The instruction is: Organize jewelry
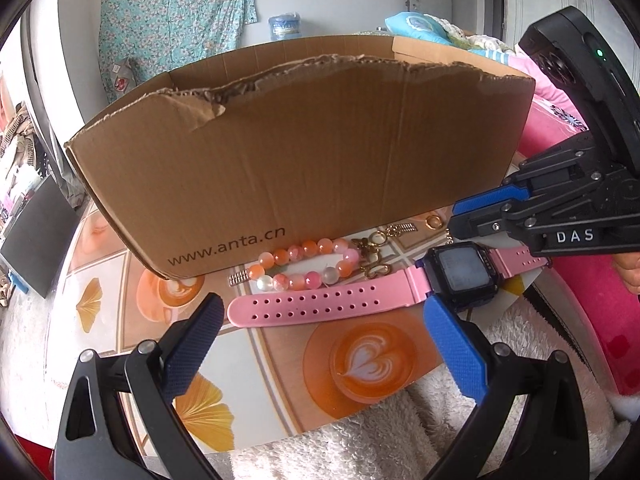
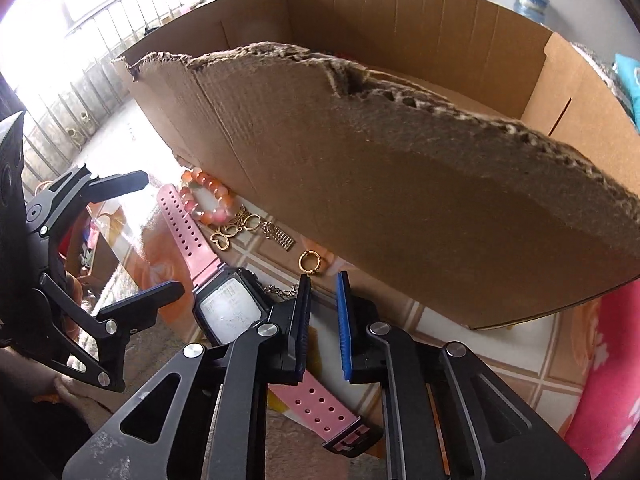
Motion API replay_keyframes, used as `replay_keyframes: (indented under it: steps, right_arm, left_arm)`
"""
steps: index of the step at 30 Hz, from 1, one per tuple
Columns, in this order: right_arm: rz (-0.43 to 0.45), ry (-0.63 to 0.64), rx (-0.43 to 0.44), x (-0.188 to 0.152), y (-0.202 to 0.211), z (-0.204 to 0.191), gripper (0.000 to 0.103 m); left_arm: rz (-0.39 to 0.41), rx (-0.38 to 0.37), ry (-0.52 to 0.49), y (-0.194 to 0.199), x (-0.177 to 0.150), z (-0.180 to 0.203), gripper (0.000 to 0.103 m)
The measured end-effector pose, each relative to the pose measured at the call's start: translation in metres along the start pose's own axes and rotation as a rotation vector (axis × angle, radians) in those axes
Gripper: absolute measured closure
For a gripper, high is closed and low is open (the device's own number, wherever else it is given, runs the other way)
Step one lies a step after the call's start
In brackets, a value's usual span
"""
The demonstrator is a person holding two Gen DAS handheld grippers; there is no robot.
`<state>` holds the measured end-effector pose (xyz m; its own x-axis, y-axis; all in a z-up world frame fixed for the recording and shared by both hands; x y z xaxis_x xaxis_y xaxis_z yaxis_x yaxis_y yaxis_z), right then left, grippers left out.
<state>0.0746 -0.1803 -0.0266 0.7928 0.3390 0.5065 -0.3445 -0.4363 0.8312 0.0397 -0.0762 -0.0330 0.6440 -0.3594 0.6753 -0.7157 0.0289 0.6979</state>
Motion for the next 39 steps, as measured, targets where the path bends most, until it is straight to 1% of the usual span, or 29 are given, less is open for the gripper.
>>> replay_keyframes:
  steps: [5,8,10,13,16,19,22,26,30,34,39]
  right_arm:
    - [0.000,0.000,-0.057,0.003,-0.003,-0.003,0.094]
    - [0.007,-0.039,-0.022,0.003,-0.003,0.001,0.094]
    - [0.027,-0.057,0.008,0.005,0.005,0.006,0.093]
    - [0.036,-0.037,0.023,0.009,0.010,0.004,0.093]
    - [0.003,-0.004,0.020,0.009,0.007,0.000,0.093]
    - [-0.026,0.023,0.006,0.009,0.001,-0.004,0.093]
    - [-0.044,0.047,-0.010,0.017,-0.004,-0.006,0.093]
    - [-0.057,0.045,-0.033,0.021,-0.008,-0.012,0.093]
    - [-0.047,0.024,-0.062,0.021,-0.011,-0.015,0.093]
    - [-0.028,0.000,-0.092,0.020,-0.011,-0.005,0.094]
    - [-0.006,-0.037,-0.095,0.018,-0.015,0.000,0.094]
  left_arm:
    - [-0.009,-0.001,0.005,-0.003,-0.002,-0.002,0.004]
    - [-0.012,-0.007,0.007,-0.004,-0.004,-0.002,0.004]
    - [-0.008,-0.008,0.008,-0.004,-0.004,-0.002,0.004]
    - [-0.006,-0.009,0.009,-0.005,-0.005,-0.002,0.004]
    - [-0.011,-0.009,0.011,-0.007,-0.007,-0.003,0.004]
    - [-0.014,-0.012,0.013,-0.007,-0.008,-0.005,0.004]
    - [-0.015,-0.011,0.012,-0.008,-0.008,-0.005,0.004]
    - [-0.024,-0.009,0.019,-0.011,-0.009,-0.008,0.004]
    - [-0.033,-0.020,0.035,-0.013,-0.011,-0.012,0.004]
    - [-0.033,-0.028,0.041,-0.013,-0.012,-0.013,0.004]
    - [-0.031,-0.029,0.041,-0.013,-0.013,-0.013,0.004]
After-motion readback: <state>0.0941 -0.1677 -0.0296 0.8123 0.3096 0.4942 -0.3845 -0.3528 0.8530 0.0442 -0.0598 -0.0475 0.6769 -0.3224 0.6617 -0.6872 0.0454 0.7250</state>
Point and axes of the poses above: each gripper's, at about its wrist camera, not at the fingertips, and y roughly against the way its jaws point, z to its right, x to its top, the point moved 4 cm from there along -y, roughly the way its jaws point, and after that the axes turned 13 degrees about x, right-handed, at the moved point
